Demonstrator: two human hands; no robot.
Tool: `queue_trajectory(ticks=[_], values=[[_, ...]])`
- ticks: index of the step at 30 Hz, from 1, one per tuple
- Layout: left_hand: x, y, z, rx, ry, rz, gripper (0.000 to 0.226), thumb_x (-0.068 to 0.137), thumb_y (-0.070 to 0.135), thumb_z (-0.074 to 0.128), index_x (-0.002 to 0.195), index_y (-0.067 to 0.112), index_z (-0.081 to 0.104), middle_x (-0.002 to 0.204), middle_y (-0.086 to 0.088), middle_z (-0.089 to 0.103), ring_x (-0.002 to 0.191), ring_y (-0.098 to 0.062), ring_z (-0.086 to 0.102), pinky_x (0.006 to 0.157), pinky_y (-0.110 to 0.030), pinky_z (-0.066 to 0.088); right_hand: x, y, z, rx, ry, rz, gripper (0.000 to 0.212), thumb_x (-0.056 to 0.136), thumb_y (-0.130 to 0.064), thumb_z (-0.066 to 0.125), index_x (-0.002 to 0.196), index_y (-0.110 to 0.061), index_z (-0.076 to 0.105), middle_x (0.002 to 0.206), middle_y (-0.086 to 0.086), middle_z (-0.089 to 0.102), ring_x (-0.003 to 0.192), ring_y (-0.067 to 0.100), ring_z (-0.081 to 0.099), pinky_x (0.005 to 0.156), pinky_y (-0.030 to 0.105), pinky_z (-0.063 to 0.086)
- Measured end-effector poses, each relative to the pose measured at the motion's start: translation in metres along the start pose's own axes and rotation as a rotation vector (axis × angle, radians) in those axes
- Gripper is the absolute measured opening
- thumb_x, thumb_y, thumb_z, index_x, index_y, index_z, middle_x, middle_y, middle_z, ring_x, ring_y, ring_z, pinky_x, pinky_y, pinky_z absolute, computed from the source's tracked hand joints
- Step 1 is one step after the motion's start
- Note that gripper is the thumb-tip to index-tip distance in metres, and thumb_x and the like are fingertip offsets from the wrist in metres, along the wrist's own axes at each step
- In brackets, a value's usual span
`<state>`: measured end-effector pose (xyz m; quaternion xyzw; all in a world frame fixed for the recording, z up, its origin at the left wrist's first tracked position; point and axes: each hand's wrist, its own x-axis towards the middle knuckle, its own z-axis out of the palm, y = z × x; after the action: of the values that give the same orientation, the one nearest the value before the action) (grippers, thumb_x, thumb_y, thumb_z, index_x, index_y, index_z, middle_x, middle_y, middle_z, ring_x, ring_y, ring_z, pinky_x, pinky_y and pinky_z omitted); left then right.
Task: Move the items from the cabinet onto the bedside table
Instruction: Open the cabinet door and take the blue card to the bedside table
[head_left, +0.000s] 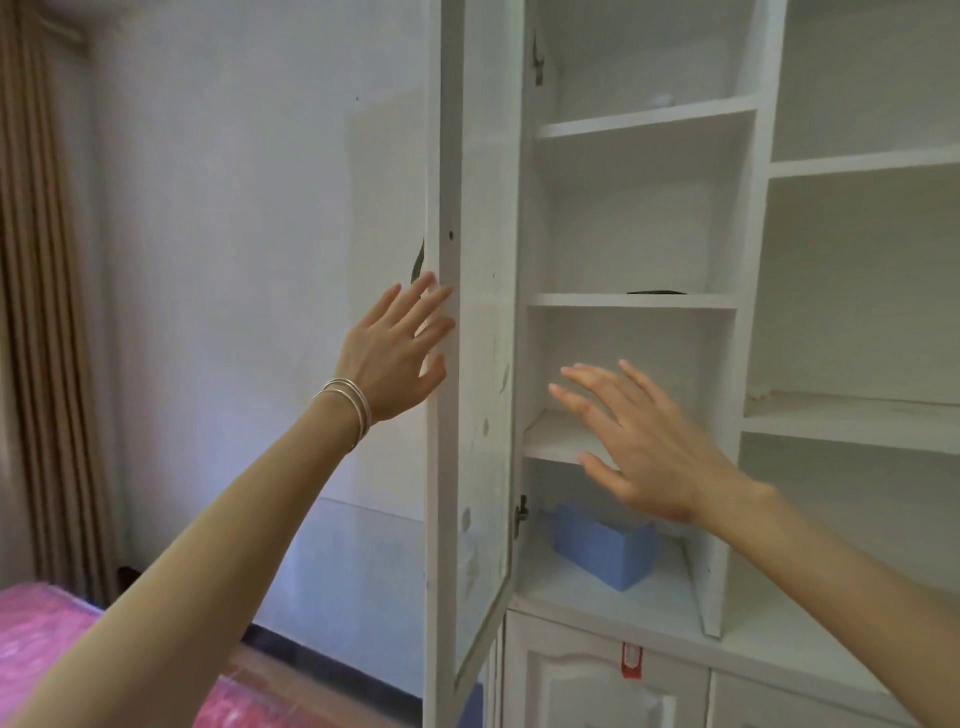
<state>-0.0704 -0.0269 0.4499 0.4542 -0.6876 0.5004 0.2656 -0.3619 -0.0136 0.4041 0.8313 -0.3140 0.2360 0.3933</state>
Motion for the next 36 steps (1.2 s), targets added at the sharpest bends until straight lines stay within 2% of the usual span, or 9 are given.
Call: queue_trajectory(ticks=[3, 6, 11, 15, 19, 23, 27, 32, 36], values=[[-0.006, 0.013, 0.002, -0.030, -0.027, -0.041, 0.038, 0.085, 0.030, 0.042, 0.114, 0.013, 0.060, 0.139, -0.012, 0.045, 0.139, -0.028, 0.024, 0.113, -0.045, 0.019, 0.001, 0.000, 0.001, 0.013, 0.004, 0.002, 0.061, 0.083, -0.039, 0.038, 0.139, -0.013, 0.037, 0.142, 0.012, 0.041, 0.134, 0.026, 0.033, 0.109, 0.047, 0.019], [-0.023, 0.030, 0.001, -0.087, -0.016, -0.051, 0.040, 0.086, 0.030, 0.041, 0.119, 0.013, 0.058, 0.136, -0.013, 0.048, 0.138, -0.030, 0.026, 0.111, -0.048, 0.024, -0.004, 0.003, 0.004, 0.029, 0.003, 0.011, 0.060, 0.084, -0.038, 0.039, 0.140, -0.015, 0.035, 0.144, 0.010, 0.038, 0.136, 0.025, 0.030, 0.110, 0.047, 0.019], [-0.048, 0.077, 0.002, -0.163, 0.054, -0.050, 0.035, 0.089, 0.031, 0.048, 0.117, 0.015, 0.060, 0.115, -0.006, 0.064, 0.125, -0.028, 0.045, 0.107, -0.044, 0.032, -0.021, 0.005, 0.011, 0.033, -0.024, 0.040, 0.060, 0.083, -0.036, 0.039, 0.137, -0.013, 0.040, 0.141, 0.012, 0.042, 0.133, 0.026, 0.034, 0.108, 0.050, 0.027], [-0.063, 0.120, 0.012, -0.310, 0.023, -0.041, 0.031, 0.084, 0.028, 0.054, 0.110, 0.014, 0.065, 0.099, -0.003, 0.068, 0.108, -0.027, 0.058, 0.088, -0.036, 0.043, -0.049, 0.000, 0.032, 0.052, -0.079, 0.118, 0.060, 0.080, -0.038, 0.039, 0.133, -0.012, 0.046, 0.135, 0.014, 0.048, 0.128, 0.027, 0.039, 0.106, 0.048, 0.028], [-0.099, 0.167, 0.035, -0.436, -0.090, -0.047, 0.030, 0.079, 0.025, 0.058, 0.105, 0.013, 0.066, 0.094, -0.003, 0.068, 0.102, -0.027, 0.060, 0.074, -0.034, 0.049, -0.099, -0.017, 0.059, 0.072, -0.150, 0.201, 0.059, 0.077, -0.036, 0.039, 0.129, -0.010, 0.050, 0.127, 0.015, 0.054, 0.119, 0.028, 0.043, 0.101, 0.043, 0.031], [-0.136, 0.206, 0.066, -0.553, -0.306, -0.053, 0.040, 0.080, 0.037, 0.045, 0.105, 0.012, 0.064, 0.096, -0.005, 0.066, 0.094, -0.028, 0.061, 0.068, -0.036, 0.050, -0.143, -0.031, 0.084, 0.156, -0.256, 0.255, 0.059, 0.076, -0.036, 0.041, 0.127, -0.010, 0.052, 0.123, 0.014, 0.057, 0.117, 0.027, 0.048, 0.093, 0.041, 0.043], [-0.154, 0.230, 0.095, -0.569, -0.456, -0.065, 0.039, 0.075, 0.040, 0.055, 0.103, 0.014, 0.065, 0.094, -0.003, 0.066, 0.081, -0.027, 0.062, 0.058, -0.033, 0.050, -0.167, -0.033, 0.113, 0.201, -0.319, 0.284, 0.053, 0.071, -0.031, 0.056, 0.120, -0.012, 0.057, 0.116, 0.011, 0.061, 0.107, 0.023, 0.052, 0.081, 0.036, 0.050], [-0.159, 0.248, 0.137, -0.559, -0.492, -0.094, 0.039, 0.071, 0.036, 0.072, 0.103, 0.015, 0.067, 0.093, -0.002, 0.067, 0.080, -0.025, 0.063, 0.058, -0.034, 0.050, -0.183, -0.023, 0.162, 0.263, -0.395, 0.274, 0.050, 0.078, -0.037, 0.044, 0.120, -0.014, 0.055, 0.117, 0.008, 0.059, 0.105, 0.023, 0.054, 0.084, 0.035, 0.048], [-0.148, 0.263, 0.175, -0.501, -0.483, -0.112, 0.044, 0.075, 0.044, 0.044, 0.100, 0.016, 0.067, 0.090, 0.000, 0.067, 0.080, -0.024, 0.063, 0.061, -0.032, 0.050, -0.189, 0.005, 0.207, 0.281, -0.398, 0.252, 0.050, 0.078, -0.037, 0.041, 0.119, -0.014, 0.056, 0.117, 0.006, 0.060, 0.106, 0.019, 0.051, 0.086, 0.033, 0.047]])
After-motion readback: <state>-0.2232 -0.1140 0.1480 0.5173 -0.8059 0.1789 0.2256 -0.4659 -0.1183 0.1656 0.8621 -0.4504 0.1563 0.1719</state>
